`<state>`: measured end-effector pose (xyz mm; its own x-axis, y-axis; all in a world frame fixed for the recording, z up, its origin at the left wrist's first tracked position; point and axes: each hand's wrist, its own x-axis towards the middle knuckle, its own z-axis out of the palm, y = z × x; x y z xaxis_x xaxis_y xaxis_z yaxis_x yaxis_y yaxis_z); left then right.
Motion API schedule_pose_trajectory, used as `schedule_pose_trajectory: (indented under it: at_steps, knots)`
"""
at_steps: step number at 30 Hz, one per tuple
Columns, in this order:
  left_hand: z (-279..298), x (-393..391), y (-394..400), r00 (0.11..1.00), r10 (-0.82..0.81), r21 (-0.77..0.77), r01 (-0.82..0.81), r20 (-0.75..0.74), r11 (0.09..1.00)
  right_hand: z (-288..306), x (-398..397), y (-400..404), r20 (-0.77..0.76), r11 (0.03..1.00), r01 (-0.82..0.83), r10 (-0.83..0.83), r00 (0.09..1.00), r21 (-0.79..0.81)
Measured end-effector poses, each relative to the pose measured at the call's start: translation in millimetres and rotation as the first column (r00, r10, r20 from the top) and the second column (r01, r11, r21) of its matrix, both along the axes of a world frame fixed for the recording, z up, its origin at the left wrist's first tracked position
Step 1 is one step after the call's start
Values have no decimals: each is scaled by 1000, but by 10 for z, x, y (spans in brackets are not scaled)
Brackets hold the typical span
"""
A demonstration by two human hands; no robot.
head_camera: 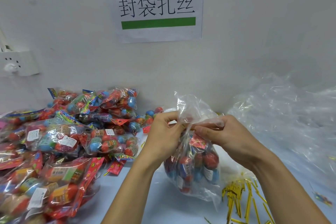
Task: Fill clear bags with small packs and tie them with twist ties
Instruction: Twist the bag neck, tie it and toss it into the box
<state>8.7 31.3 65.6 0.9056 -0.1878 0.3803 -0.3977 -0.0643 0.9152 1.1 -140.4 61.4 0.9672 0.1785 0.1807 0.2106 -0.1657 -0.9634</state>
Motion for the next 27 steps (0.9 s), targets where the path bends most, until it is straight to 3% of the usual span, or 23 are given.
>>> schedule_pose_trajectory:
  at_steps: [10,19,22,27]
  knots:
    - [26,-26,-74,997,-55,-26,57,46,998,36,-31,15,62,999,18,-16,998,-34]
    - [56,-17,-113,996,-58,-92,52,-61,994,113,-92,105,119,998,-36,42,992,-46]
    - [64,-18,-128,997,-60,-96,54,-55,994,142,-109,115,101,996,-35,44,994,-85]
    - [30,-10,-166,995,-80,-78,76,-53,994,109,-87,86,-52,997,-40,37,998,-69]
